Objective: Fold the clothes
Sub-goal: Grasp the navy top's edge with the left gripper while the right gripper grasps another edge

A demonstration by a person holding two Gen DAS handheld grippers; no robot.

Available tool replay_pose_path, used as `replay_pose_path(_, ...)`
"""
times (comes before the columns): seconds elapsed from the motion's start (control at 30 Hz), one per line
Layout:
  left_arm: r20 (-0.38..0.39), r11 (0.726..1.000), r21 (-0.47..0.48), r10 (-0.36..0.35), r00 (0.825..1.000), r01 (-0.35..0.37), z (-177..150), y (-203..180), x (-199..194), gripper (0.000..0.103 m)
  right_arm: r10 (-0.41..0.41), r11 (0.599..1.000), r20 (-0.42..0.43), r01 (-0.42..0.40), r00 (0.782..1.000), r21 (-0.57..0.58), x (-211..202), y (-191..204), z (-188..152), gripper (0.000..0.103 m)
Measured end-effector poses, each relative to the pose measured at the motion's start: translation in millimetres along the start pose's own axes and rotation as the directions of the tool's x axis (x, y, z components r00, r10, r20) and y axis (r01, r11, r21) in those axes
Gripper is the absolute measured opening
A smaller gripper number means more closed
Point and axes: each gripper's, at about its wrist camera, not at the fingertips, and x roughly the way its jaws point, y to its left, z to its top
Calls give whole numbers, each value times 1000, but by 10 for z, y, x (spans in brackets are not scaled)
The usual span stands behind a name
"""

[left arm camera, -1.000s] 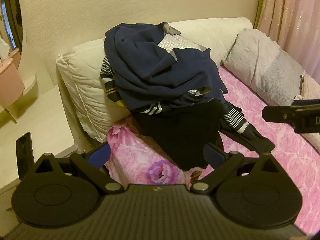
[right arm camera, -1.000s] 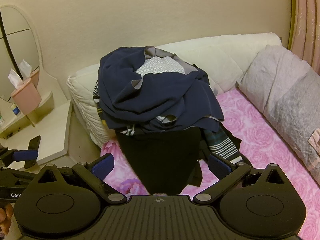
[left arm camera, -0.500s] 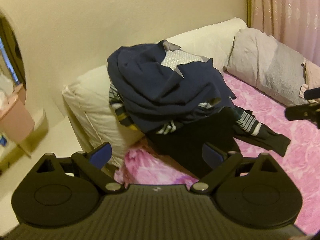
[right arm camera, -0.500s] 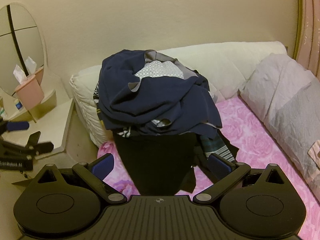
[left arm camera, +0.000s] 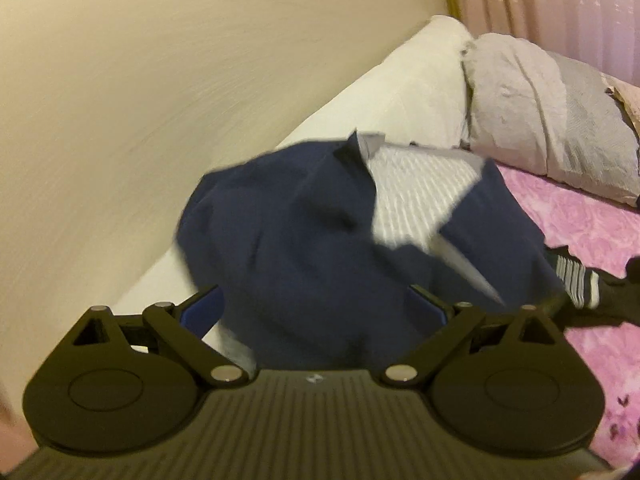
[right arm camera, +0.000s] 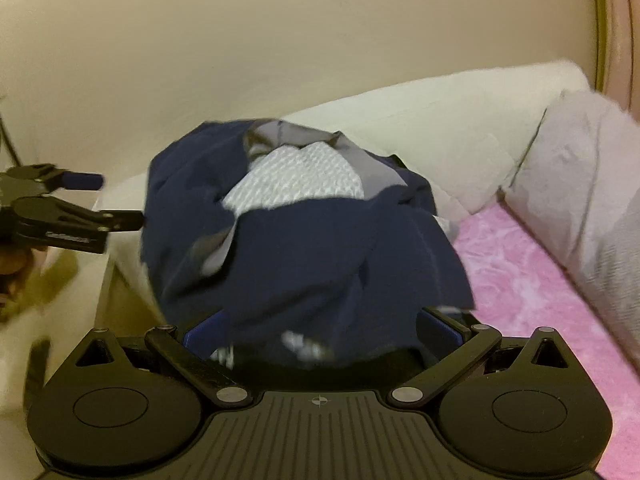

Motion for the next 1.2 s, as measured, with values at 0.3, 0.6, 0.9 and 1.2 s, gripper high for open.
replay_pose_path(0.3,-37,970,188,-148,988,152,734,-111,1155,74,34,980,-5,-32,999,196,920,-293,358,103)
replay_pose_path(0.6,-2,967,143,-211,978,209,893,137,1222,4,51,963,-12,-46,999,265,1199,-348,368,28)
replay_pose_path(0.9,299,983,67,-182,937,170,1248,418,179,3,-47,954,241,-27,969,297,-361,-555,233,0)
replay_pose_path(1.2,533,926,126,-366,763,356,1572,-571,-1414,3,-210,943,481,46,851,330,-2379,-846,-135,0)
